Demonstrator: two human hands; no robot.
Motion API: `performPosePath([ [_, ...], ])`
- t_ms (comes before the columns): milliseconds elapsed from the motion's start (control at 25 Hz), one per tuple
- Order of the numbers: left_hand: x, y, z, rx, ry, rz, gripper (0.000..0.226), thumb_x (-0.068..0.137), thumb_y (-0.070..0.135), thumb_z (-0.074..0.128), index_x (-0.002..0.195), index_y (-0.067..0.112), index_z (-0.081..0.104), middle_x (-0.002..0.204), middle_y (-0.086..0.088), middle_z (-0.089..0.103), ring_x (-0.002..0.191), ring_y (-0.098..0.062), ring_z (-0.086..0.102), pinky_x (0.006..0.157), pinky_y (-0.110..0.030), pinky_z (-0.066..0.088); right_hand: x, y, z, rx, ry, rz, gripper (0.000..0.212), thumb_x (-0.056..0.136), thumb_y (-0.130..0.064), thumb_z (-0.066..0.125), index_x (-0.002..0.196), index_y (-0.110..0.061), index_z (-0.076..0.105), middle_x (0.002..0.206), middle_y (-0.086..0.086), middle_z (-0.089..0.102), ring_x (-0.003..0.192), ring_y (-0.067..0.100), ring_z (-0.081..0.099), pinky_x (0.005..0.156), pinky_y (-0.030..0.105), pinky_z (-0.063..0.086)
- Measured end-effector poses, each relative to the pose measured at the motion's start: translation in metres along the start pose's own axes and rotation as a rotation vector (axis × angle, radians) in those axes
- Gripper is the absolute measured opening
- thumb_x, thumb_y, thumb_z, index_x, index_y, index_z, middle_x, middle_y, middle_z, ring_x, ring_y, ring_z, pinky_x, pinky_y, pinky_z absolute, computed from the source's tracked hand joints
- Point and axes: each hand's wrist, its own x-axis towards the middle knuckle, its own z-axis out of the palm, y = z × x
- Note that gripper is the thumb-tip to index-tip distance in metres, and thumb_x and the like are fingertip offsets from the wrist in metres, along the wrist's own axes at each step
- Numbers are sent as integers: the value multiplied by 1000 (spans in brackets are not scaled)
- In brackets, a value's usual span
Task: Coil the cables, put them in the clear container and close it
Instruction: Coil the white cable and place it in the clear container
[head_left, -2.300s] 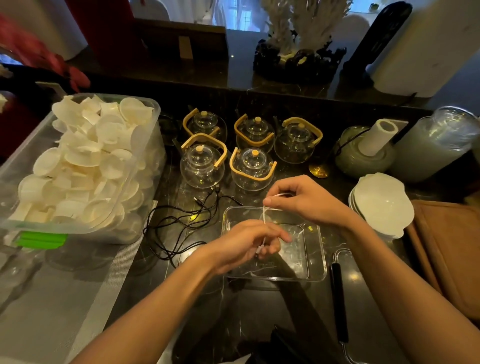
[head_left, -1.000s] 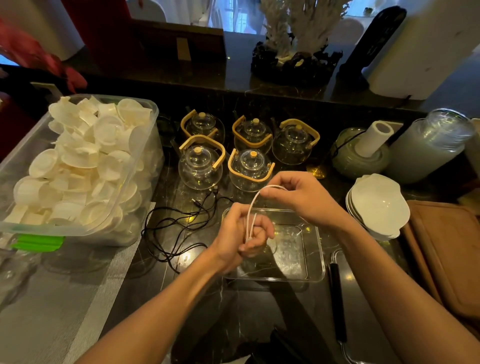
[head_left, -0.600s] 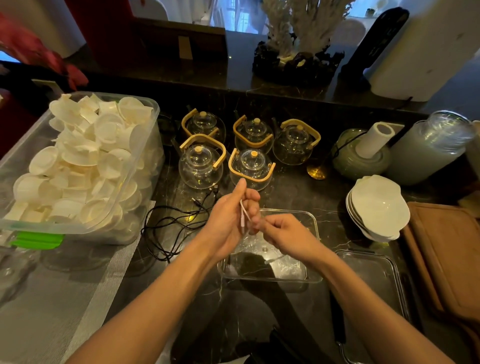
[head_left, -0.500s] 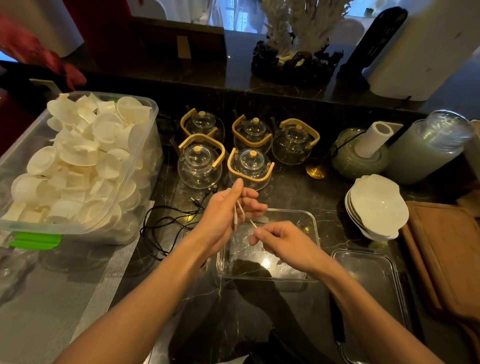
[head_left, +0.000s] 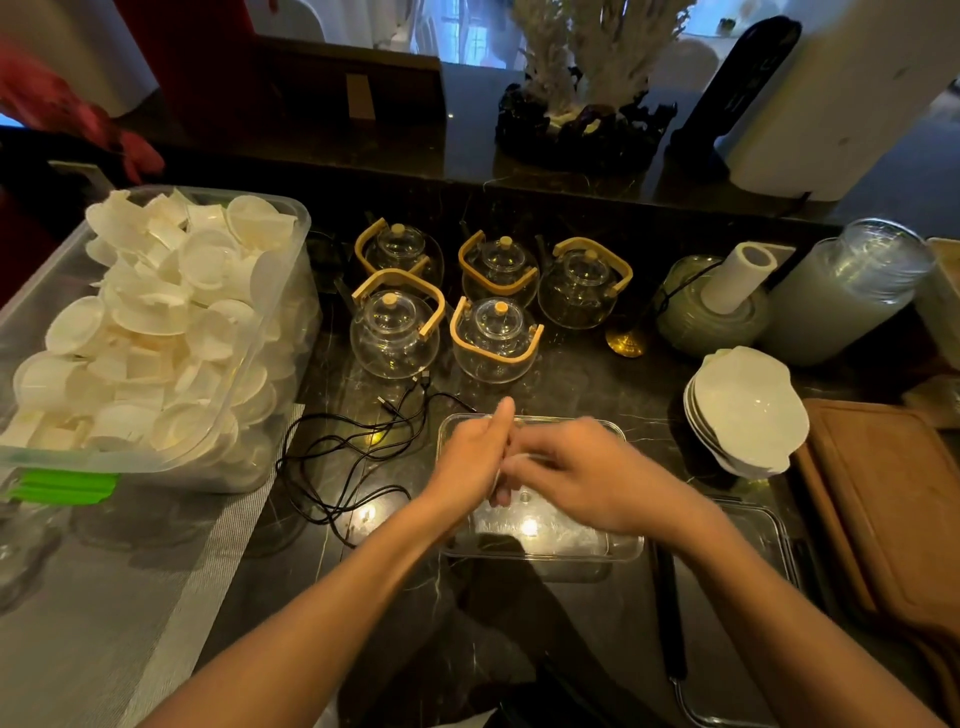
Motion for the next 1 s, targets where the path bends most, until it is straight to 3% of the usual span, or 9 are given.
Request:
performPosePath([
  [80, -5, 0, -1, -68, -103, -42, 65, 105, 55, 32, 74, 7, 63, 48, 0, 51, 40, -13, 47, 49, -26, 47, 6, 8, -15, -16, 100, 26, 18, 100, -31, 60, 93, -24, 75, 79, -7, 72, 73, 8, 65, 68, 35, 52],
  [160, -8, 4, -2, -199, -185, -83, 61, 103, 58, 34, 70, 14, 59, 48, 3, 40, 40, -9, 34, 41, -19, 33, 13, 19, -21, 74, 161, 75, 12, 97, -28, 67, 91, -20, 74, 80, -3, 71, 74, 15, 65, 70, 43, 54],
  [240, -9, 9, -3, -309, -292, -115, 61, 103, 59, 31, 64, 18, 53, 49, 5, 31, 40, -8, 24, 39, -16, 24, 18, 30, -19, 269, 183, 99, 11, 94, -24, 72, 93, -13, 72, 73, -5, 64, 63, 11, 56, 62, 36, 48],
  [360, -7, 11, -8, -555, -463, -145, 56, 106, 49, 30, 62, 16, 40, 44, 7, 25, 37, -9, 16, 36, -18, 17, 18, 42, -9, 626, 148, 119, 20, 99, -25, 67, 101, -4, 68, 64, -3, 49, 52, 8, 38, 50, 26, 33],
  [520, -4, 7, -12, -832, -597, -206, 46, 102, 29, 42, 58, 18, 34, 42, 6, 20, 32, -9, 15, 33, -20, 12, 13, 42, 10, 874, 5, 147, 33, 107, -33, 52, 120, -6, 67, 62, -6, 37, 51, 7, 30, 46, 22, 30],
  [640, -1, 2, -15, -960, -665, -261, 48, 100, 25, 47, 54, 19, 33, 40, 5, 21, 30, -9, 17, 33, -20, 14, 10, 38, 17, 898, -21, 169, 34, 108, -36, 48, 102, -4, 59, 63, -6, 35, 52, 9, 28, 46, 25, 27],
  [800, 2, -1, -17, -917, -624, -284, 44, 102, 25, 46, 59, 15, 43, 40, 5, 32, 32, -9, 30, 35, -20, 27, 10, 36, 18, 837, 79, 187, 27, 108, -29, 48, 92, -9, 57, 59, -6, 38, 50, 9, 29, 46, 27, 25],
  [1000, 0, 1, -8, -504, -187, -150, 28, 105, 32, 51, 89, 10, 58, 59, 2, 44, 58, -12, 53, 64, -26, 46, 8, 38, 19, 898, 140, 206, 28, 108, -30, 49, 91, -10, 59, 59, -6, 37, 49, 8, 26, 45, 27, 21],
])
